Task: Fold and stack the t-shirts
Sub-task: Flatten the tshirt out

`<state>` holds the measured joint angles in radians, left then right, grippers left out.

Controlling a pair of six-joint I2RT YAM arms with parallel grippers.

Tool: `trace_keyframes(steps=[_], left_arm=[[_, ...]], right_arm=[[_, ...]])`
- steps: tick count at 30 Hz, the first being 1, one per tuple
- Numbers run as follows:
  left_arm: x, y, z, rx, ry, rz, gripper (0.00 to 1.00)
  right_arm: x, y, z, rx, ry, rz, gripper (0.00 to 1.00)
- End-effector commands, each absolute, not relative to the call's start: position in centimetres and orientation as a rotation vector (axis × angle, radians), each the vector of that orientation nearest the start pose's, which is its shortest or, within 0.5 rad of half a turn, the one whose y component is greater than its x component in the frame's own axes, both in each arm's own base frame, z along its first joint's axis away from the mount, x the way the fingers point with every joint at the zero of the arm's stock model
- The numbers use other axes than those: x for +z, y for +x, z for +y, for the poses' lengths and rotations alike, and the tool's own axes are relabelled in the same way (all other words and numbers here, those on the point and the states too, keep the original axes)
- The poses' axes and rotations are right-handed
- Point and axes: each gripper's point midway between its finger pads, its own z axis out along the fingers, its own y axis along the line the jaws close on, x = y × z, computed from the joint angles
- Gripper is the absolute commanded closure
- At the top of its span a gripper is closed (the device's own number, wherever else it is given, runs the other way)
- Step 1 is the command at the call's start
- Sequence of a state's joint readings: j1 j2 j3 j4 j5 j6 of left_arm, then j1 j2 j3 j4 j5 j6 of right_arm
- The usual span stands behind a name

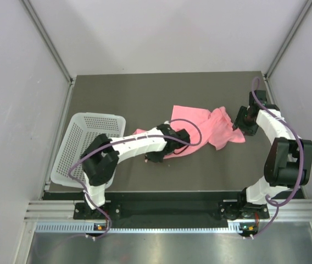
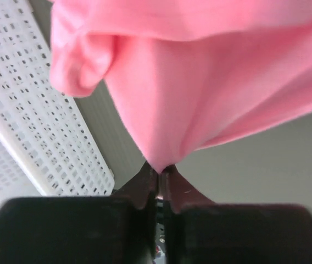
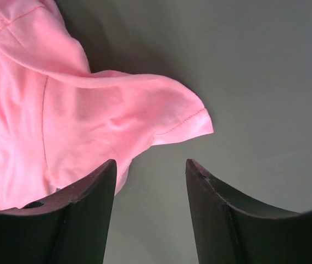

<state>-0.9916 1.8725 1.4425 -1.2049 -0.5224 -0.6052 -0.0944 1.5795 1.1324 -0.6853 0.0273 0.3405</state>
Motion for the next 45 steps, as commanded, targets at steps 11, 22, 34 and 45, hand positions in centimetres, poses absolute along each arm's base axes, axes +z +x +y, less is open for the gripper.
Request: trace_keyframes(steps=[11, 22, 34, 45], left_arm=[[10.3, 19.8, -24.0, 0.204, 0.496, 2.701, 0.44], [6.6, 15.2, -23.4, -0.112, 0.330, 2.865, 0.66], [4.6, 16.9, -24.3, -0.158, 0.414, 2.765, 0.45], [3.2, 19.1, -22.9, 0.051, 0.469, 2.704, 0.58]], right_arm=[[9.4, 35.3, -3.1, 0.048, 0.603, 2.583, 0.46], [9.9, 34.8, -2.8, 0.069, 0.594, 2.576, 0.47], [9.6, 34.0, -2.0, 0.121, 0.583, 2.578, 0.47], [9.9, 33.6, -1.9, 0.121, 0.573, 2.564, 0.47]])
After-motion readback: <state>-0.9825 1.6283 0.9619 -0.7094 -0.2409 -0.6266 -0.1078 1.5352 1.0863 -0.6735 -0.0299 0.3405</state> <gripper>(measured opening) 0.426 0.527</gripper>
